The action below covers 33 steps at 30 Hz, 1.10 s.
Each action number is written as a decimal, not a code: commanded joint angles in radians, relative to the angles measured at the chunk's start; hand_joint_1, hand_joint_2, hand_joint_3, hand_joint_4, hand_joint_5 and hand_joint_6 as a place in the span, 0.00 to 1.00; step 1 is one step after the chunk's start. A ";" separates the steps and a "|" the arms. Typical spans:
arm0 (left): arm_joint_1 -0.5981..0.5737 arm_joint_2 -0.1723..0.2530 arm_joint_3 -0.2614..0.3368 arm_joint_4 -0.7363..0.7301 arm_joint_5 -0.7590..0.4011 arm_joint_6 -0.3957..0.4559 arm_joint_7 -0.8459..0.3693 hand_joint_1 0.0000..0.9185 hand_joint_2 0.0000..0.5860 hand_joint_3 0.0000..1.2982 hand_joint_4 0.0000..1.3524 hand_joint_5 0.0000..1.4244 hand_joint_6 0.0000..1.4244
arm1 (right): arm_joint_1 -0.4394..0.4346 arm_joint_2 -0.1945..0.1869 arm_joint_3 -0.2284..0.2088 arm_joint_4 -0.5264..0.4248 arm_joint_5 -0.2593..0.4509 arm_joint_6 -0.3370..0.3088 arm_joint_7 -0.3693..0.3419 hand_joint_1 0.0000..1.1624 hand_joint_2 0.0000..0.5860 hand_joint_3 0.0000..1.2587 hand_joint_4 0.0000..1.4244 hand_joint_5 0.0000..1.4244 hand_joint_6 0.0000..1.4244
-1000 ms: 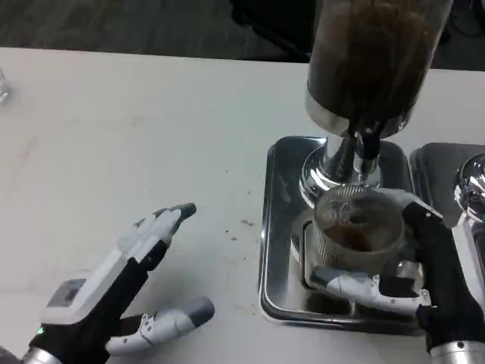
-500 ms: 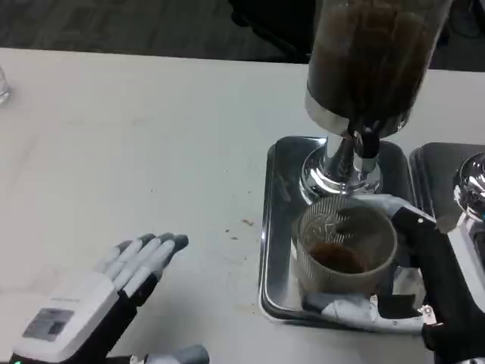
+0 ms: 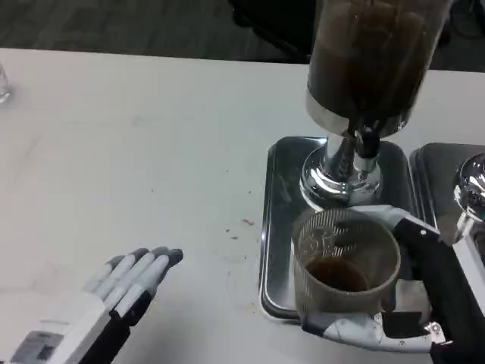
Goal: Grasp the cup under the faucet to collect the drink, then remove the cup.
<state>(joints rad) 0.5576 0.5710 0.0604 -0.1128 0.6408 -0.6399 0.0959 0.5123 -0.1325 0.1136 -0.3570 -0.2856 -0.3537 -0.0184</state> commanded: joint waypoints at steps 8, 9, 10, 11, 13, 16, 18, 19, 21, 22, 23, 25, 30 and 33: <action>0.020 -0.003 0.005 -0.033 0.022 -0.001 0.005 0.00 0.21 0.00 0.00 0.00 0.00 | 0.052 -0.012 -0.027 -0.079 0.027 -0.030 0.014 0.92 0.20 0.67 0.64 0.69 0.89; 0.019 -0.005 -0.001 -0.037 0.027 0.002 0.001 0.00 0.21 0.00 0.00 0.00 0.00 | 0.056 -0.012 -0.027 -0.081 0.029 -0.030 0.014 0.92 0.20 0.67 0.64 0.69 0.89; 0.021 -0.007 -0.005 -0.042 0.030 0.004 -0.002 0.00 0.21 0.00 0.00 0.00 0.00 | 0.061 -0.012 -0.026 -0.081 0.033 -0.032 0.015 0.92 0.20 0.67 0.64 0.69 0.89; 0.021 -0.008 -0.009 -0.045 0.032 0.007 -0.003 0.00 0.21 0.00 0.00 0.00 0.00 | 0.063 -0.012 -0.026 -0.080 0.034 -0.033 0.016 0.92 0.20 0.67 0.64 0.69 0.89; 0.022 -0.013 -0.008 -0.054 0.038 0.013 0.000 0.00 0.21 0.00 0.00 0.00 0.00 | 0.067 -0.012 -0.026 -0.081 0.036 -0.034 0.016 0.92 0.20 0.67 0.64 0.69 0.89; 0.020 -0.029 0.003 -0.077 0.040 0.033 0.004 0.00 0.21 0.00 0.00 0.00 0.00 | 0.069 -0.011 -0.033 -0.083 0.045 -0.029 0.017 0.92 0.20 0.67 0.64 0.69 0.89; 0.023 -0.036 0.004 -0.093 0.044 0.043 0.004 0.00 0.21 0.00 0.00 0.00 0.00 | 0.070 -0.010 -0.037 -0.084 0.052 -0.024 0.019 0.92 0.20 0.67 0.64 0.69 0.89; 0.025 -0.038 0.003 -0.098 0.047 0.046 0.004 0.00 0.21 0.00 0.00 0.00 0.00 | 0.071 -0.009 -0.038 -0.085 0.053 -0.023 0.019 0.92 0.20 0.67 0.64 0.69 0.89; 0.031 -0.043 0.002 -0.106 0.051 0.049 0.005 0.00 0.21 0.00 0.00 0.00 0.00 | 0.073 -0.009 -0.039 -0.088 0.055 -0.022 0.020 0.92 0.20 0.67 0.64 0.69 0.89; 0.033 -0.044 0.001 -0.109 0.054 0.049 0.006 0.00 0.21 0.00 0.00 0.00 0.00 | 0.074 -0.010 -0.039 -0.090 0.054 -0.021 0.020 0.92 0.20 0.67 0.64 0.69 0.89; 0.036 -0.046 -0.001 -0.110 0.056 0.049 0.006 0.00 0.22 0.00 0.00 0.00 0.00 | 0.076 -0.010 -0.040 -0.092 0.055 -0.020 0.020 0.92 0.20 0.67 0.64 0.69 0.89; 0.042 -0.048 -0.003 -0.115 0.058 0.049 0.005 0.00 0.22 0.00 0.00 0.00 0.00 | 0.082 -0.010 -0.040 -0.097 0.057 -0.018 0.021 0.92 0.20 0.67 0.64 0.69 0.89; 0.045 -0.054 -0.004 -0.121 0.065 0.053 0.008 0.00 0.22 0.00 0.00 0.00 0.00 | 0.090 -0.008 -0.042 -0.108 0.058 -0.014 0.022 0.92 0.20 0.67 0.64 0.69 0.89; 0.043 -0.058 -0.002 -0.123 0.069 0.057 0.009 0.00 0.22 0.00 0.00 0.00 0.00 | 0.093 -0.004 -0.043 -0.111 0.058 -0.012 0.020 0.92 0.20 0.67 0.64 0.69 0.89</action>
<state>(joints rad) 0.5928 0.5174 0.0596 -0.2244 0.7006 -0.5893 0.0967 0.6031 -0.1460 0.0768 -0.4367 -0.2490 -0.3547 0.0059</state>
